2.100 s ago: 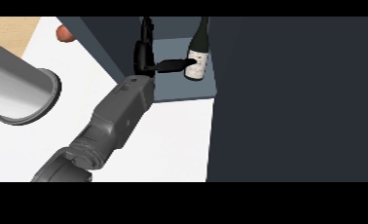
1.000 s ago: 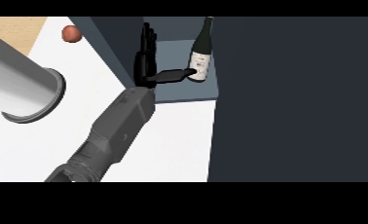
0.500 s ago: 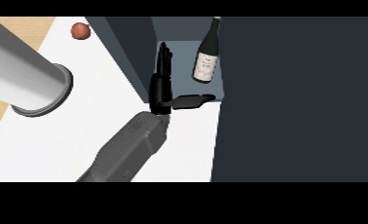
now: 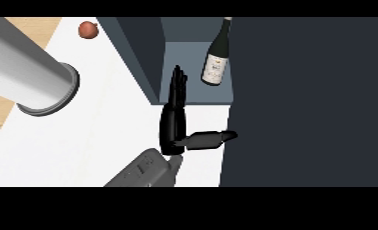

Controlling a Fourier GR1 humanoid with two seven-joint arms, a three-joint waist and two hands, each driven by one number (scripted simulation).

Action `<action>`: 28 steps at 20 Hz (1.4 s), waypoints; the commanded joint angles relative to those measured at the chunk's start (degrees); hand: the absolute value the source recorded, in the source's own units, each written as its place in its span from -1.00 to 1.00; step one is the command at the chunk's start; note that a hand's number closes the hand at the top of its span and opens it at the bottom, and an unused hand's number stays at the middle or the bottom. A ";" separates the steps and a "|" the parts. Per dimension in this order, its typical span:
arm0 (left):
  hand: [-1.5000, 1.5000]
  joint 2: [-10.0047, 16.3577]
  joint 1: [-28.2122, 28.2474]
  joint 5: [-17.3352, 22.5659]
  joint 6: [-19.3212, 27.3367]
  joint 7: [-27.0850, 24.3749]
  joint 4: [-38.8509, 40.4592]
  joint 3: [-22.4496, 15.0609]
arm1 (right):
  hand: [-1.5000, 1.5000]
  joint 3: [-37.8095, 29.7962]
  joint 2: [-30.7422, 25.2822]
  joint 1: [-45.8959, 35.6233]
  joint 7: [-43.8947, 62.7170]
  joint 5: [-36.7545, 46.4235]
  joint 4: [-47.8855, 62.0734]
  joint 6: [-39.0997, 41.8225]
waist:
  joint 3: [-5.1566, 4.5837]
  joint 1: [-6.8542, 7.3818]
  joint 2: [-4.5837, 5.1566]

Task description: Pick up the wine, place it into the cabinet and close the cabinet

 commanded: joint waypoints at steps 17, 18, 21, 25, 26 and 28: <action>-1.00 14.70 23.91 -11.81 6.18 8.52 -38.61 -8.23 | -1.00 -2.84 -1.85 1.42 2.28 -10.26 -2.49 3.53 | 0.02 0.04 0.16; -1.00 17.14 24.19 -11.46 4.77 9.07 -41.23 -8.05 | -1.00 0.56 -0.51 6.42 1.76 -8.62 -5.29 4.28 | 0.03 -0.20 0.05; -1.00 19.27 29.53 -10.91 0.17 4.93 -40.46 -8.14 | 1.00 0.94 -2.93 3.84 5.94 -9.62 -5.02 5.79 | -0.04 0.05 0.14; -1.00 26.88 31.67 -10.41 -0.99 9.76 -50.82 -6.30 | 1.00 1.03 -3.76 7.50 1.61 -8.79 -4.92 9.81 | 0.01 0.09 0.08; -1.00 25.37 34.14 -11.53 -1.46 7.05 -49.03 -7.55 | 1.00 1.18 -2.99 9.04 1.04 -8.33 -5.39 9.56 | 0.00 0.01 0.11; -1.00 26.56 33.92 -7.96 -6.38 6.13 -46.71 -2.91 | 1.00 0.17 -4.22 8.46 0.78 -10.91 -6.05 11.35 | -0.02 -0.15 0.16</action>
